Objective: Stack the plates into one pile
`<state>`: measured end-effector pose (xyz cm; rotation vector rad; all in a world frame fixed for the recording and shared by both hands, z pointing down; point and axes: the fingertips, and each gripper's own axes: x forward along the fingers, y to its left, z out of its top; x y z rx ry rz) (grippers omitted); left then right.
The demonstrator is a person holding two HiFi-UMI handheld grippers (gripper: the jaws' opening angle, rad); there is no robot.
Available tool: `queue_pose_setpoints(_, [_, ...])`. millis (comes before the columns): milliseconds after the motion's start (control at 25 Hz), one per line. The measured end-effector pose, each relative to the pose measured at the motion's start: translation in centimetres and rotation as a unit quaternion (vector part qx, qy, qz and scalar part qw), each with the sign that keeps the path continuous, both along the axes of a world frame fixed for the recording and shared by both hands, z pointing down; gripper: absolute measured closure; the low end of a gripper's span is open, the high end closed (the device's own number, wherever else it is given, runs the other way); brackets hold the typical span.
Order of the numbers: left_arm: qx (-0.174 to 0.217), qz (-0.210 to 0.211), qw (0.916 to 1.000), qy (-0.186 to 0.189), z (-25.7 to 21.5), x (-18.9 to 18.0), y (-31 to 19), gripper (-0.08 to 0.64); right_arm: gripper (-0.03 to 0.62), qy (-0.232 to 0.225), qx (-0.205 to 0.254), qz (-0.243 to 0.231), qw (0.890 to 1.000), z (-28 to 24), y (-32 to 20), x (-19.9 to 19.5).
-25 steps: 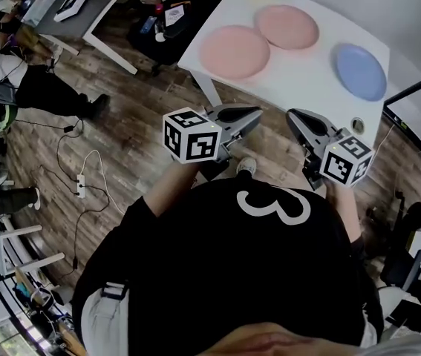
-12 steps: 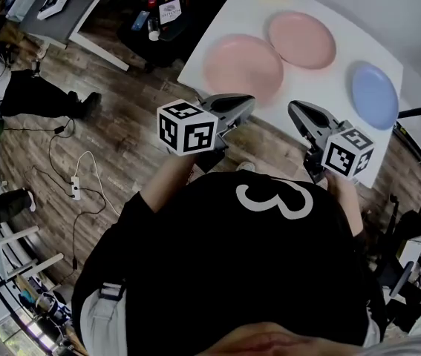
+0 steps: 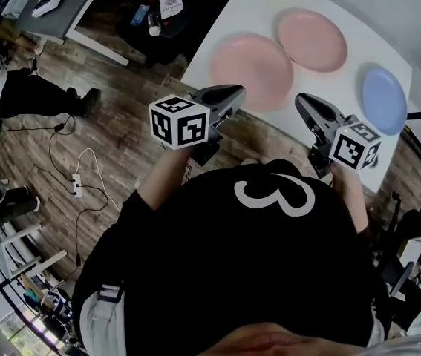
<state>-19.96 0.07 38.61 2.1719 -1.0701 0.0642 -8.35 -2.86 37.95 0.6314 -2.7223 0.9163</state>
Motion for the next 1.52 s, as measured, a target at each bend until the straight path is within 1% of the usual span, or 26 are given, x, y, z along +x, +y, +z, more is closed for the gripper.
queue_pose_setpoints(120, [-0.009, -0.017, 0.9997, -0.012, 0.9, -1.0, -0.1, 0.541, 0.565, -0.003, -0.006, 0.006, 1.0, 0.5, -0.3, 0.3])
queue_pose_setpoints(280, [-0.023, -0.048, 0.9984, -0.016, 2.0, -2.3, -0.8, 0.541, 0.565, 0.011, -0.014, 0.011, 1.0, 1.5, -1.1, 0.6])
queue_pose_setpoints(680, [-0.053, -0.079, 0.9943, -0.048, 3.7, -4.6, -2.5, 0.54, 0.563, 0.02, -0.021, 0.026, 0.999, 2.9, -4.3, 1.0])
queue_pose_setpoints(720, [-0.055, -0.084, 0.9938, -0.049, 3.8, -5.0, -2.7, 0.54, 0.558, 0.025, -0.021, 0.028, 0.999, 3.2, -4.6, 0.9])
queue_pose_setpoints(760, [-0.056, -0.089, 0.9932, -0.05, 3.8, -5.3, -2.9, 0.54, 0.525, 0.032, -0.022, 0.027, 0.999, 3.5, -4.8, 0.8])
queue_pose_setpoints(800, [-0.059, -0.095, 0.9923, -0.054, 4.0, -5.7, -3.2, 0.54, 0.47, 0.039, -0.024, 0.025, 0.999, 3.9, -5.1, 0.6])
queue_pose_setpoints(840, [-0.063, -0.101, 0.9911, -0.059, 4.3, -6.2, -3.6, 0.54, 0.454, 0.046, -0.027, 0.024, 0.998, 4.3, -5.4, 0.5])
queue_pose_setpoints(960, [-0.075, -0.123, 0.9868, -0.074, 5.4, -7.7, -4.8, 0.534, 0.454, 0.06, -0.045, 0.027, 0.997, 5.8, -6.8, 0.1])
queue_pose_setpoints(1120, [-0.09, -0.143, 0.9829, -0.075, 6.7, -8.7, -4.6, 0.506, 0.454, 0.082, -0.065, 0.031, 0.994, 7.5, -6.5, 0.3])
queue_pose_setpoints(1240, [-0.109, -0.146, 0.9803, -0.077, 8.3, -9.7, -5.5, 0.474, 0.454, 0.105, -0.075, 0.031, 0.991, 9.0, -7.7, 0.0])
queue_pose_setpoints(1400, [-0.119, -0.147, 0.9769, -0.098, 9.6, -10.9, -6.2, 0.46, 0.454, 0.128, -0.09, 0.039, 0.987, 10.7, -8.8, 0.1])
queue_pose_setpoints(1520, [-0.133, -0.149, 0.9754, -0.092, 10.5, -11.2, -6.1, 0.443, 0.454, 0.139, -0.102, 0.045, 0.984, 12.0, -8.8, 0.3])
